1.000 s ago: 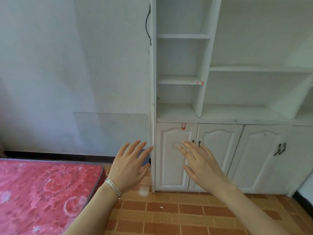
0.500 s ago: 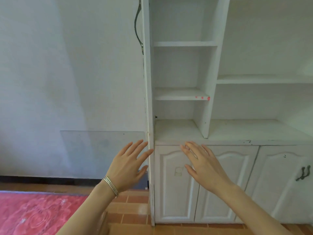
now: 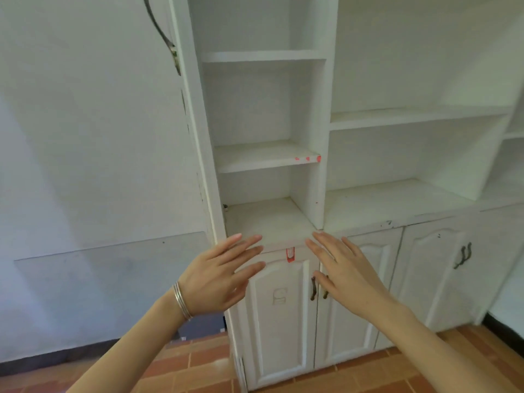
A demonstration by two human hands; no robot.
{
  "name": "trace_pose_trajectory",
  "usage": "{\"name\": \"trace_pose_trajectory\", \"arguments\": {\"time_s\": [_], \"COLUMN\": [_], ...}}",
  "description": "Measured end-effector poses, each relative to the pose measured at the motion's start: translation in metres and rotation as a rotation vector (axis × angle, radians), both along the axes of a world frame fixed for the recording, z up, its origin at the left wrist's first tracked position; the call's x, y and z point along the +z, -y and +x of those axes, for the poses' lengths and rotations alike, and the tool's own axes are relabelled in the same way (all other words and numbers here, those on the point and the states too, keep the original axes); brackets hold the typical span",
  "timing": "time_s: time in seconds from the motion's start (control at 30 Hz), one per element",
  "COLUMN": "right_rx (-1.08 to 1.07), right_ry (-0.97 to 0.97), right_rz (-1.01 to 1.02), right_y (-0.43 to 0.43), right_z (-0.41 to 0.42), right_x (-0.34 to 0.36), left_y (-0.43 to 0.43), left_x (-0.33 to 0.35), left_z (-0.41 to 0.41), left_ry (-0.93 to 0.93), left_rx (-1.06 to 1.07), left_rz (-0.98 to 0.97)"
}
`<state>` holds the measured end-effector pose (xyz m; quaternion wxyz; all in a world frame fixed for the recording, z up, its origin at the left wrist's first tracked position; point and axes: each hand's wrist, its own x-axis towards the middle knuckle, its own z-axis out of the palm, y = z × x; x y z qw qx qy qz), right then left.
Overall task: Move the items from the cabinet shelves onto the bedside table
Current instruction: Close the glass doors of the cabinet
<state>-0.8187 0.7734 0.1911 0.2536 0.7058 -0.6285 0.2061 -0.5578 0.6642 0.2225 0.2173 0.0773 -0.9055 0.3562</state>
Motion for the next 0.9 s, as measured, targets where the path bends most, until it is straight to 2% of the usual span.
{"name": "trace_pose_trajectory", "arguments": {"time_s": [0.3,0.6,0.9], "right_rx": [-0.199,-0.445,-0.551], "right_ry": [0.072,0.09,0.058], "right_rz": [0.016,0.054,0.109], "right_y": [-0.001,-0.045,-0.057], "right_z": [0.003,-0.007,-0.072], "right_x": [-0.018,-0.029,-0.031], "left_y": [0.015,0.022,0.038], "left_x": [-0.001,-0.001,0.0], "left_z": [-0.026,-0.102,-0.191], "left_ry": [0.01,0.033,-0.024], "left_rx": [-0.252,-0.405,-0.495], "left_rz": [-0.02,-0.014,-0.012]}}
